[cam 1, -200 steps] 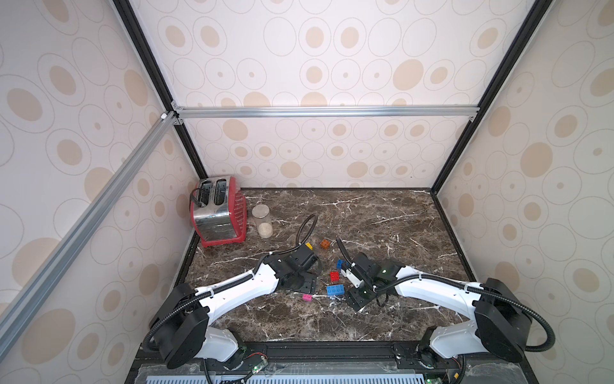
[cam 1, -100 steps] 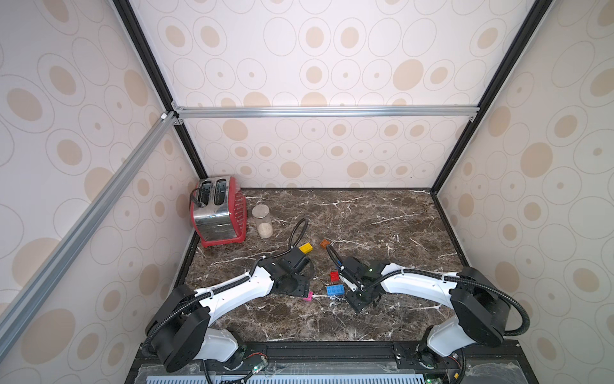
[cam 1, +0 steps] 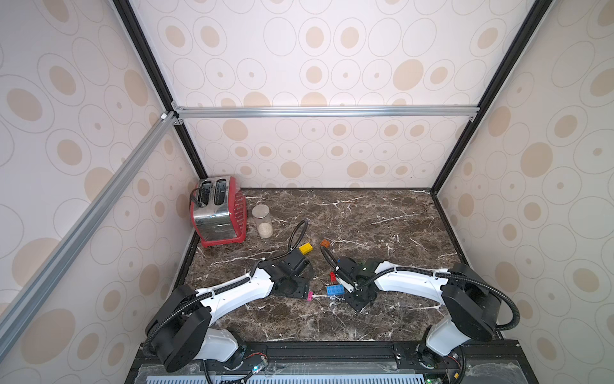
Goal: Assemble a heart with lego
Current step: Pick up the lego brick from the center of the board.
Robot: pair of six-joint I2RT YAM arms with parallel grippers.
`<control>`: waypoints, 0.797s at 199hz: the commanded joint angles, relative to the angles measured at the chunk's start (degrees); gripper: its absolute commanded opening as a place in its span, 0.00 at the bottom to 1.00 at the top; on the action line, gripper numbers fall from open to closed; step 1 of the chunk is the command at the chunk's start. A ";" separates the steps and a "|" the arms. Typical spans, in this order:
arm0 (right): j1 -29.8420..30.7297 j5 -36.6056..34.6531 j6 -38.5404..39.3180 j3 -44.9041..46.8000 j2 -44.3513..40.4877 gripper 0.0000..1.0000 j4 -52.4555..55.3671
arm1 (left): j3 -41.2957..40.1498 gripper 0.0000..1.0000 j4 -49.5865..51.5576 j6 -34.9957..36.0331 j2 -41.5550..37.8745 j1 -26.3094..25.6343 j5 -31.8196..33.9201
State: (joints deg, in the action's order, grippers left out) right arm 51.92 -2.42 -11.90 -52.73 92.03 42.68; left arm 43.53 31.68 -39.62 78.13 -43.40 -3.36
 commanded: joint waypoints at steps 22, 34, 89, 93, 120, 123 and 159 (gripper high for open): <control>1.15 0.26 0.77 -2.38 1.57 0.40 2.59 | -0.44 0.77 -0.02 -0.48 0.45 0.29 0.28; 1.20 0.32 0.82 -2.29 1.82 0.39 2.67 | -0.55 0.77 0.01 -0.50 0.45 0.26 0.33; 1.25 0.14 0.72 -2.00 2.88 0.42 3.20 | -0.88 0.77 -0.01 -0.36 0.75 0.30 0.28; 1.28 0.10 0.66 -2.02 2.89 0.42 3.20 | -0.90 0.77 -0.04 -0.38 0.80 0.26 0.28; 1.25 -0.19 0.71 -2.09 1.82 0.39 3.19 | -0.99 0.77 0.14 -0.46 0.45 0.28 0.54; 1.25 -0.14 0.74 -2.16 1.69 0.39 3.16 | -1.00 0.77 0.16 -0.44 0.38 0.25 0.62; 1.33 0.17 1.60 -3.60 -0.97 0.34 4.46 | -2.06 0.77 0.39 -0.98 -1.05 0.56 1.20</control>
State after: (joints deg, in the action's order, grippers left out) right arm 52.73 -2.35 -11.18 -54.37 93.89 44.42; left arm 42.46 30.85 -39.62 78.35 -43.38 -3.36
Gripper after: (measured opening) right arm 0.357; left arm 0.770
